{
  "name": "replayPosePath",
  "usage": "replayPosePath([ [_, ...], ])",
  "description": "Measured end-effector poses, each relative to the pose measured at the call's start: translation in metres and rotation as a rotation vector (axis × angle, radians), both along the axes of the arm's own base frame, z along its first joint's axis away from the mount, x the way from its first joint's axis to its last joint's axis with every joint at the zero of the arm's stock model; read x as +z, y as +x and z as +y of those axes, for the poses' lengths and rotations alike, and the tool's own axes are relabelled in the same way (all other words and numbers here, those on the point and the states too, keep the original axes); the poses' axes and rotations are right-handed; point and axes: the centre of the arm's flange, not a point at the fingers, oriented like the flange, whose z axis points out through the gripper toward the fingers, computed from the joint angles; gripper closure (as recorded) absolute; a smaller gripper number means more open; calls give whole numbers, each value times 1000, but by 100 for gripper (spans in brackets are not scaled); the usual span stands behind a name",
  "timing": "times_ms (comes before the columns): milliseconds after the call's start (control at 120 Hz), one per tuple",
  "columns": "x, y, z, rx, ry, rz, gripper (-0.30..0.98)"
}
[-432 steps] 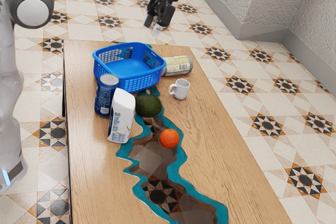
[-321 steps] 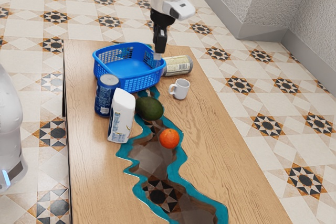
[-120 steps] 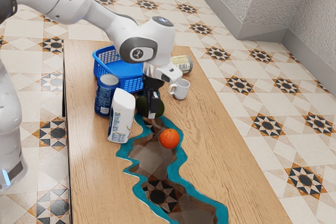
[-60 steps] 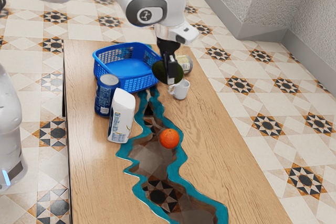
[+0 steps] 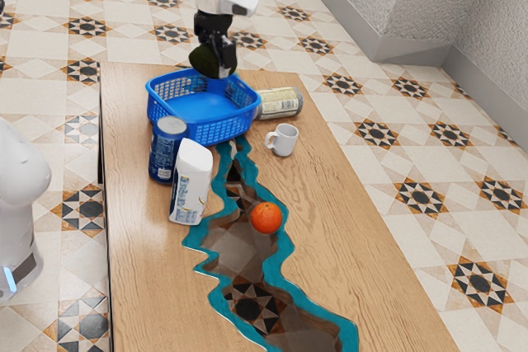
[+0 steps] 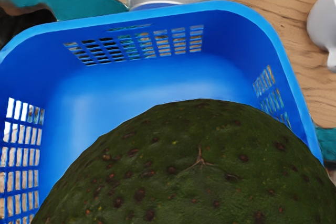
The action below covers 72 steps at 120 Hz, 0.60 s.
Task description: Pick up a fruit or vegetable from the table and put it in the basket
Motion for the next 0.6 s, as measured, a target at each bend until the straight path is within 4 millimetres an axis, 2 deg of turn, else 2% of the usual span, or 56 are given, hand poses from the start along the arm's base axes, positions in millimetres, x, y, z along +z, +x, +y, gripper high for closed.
replayPosePath([
  [83,-27,6,15,23,-21,24,15],
  [158,-63,17,23,25,-51,61,14],
  [217,-95,17,25,32,-75,96,11],
  [275,-114,16,28,40,-86,109,9],
  [342,-121,17,30,46,-83,96,9],
  [483,-124,22,33,53,-69,59,10],
  [600,-125,24,34,55,-65,43,6],
])
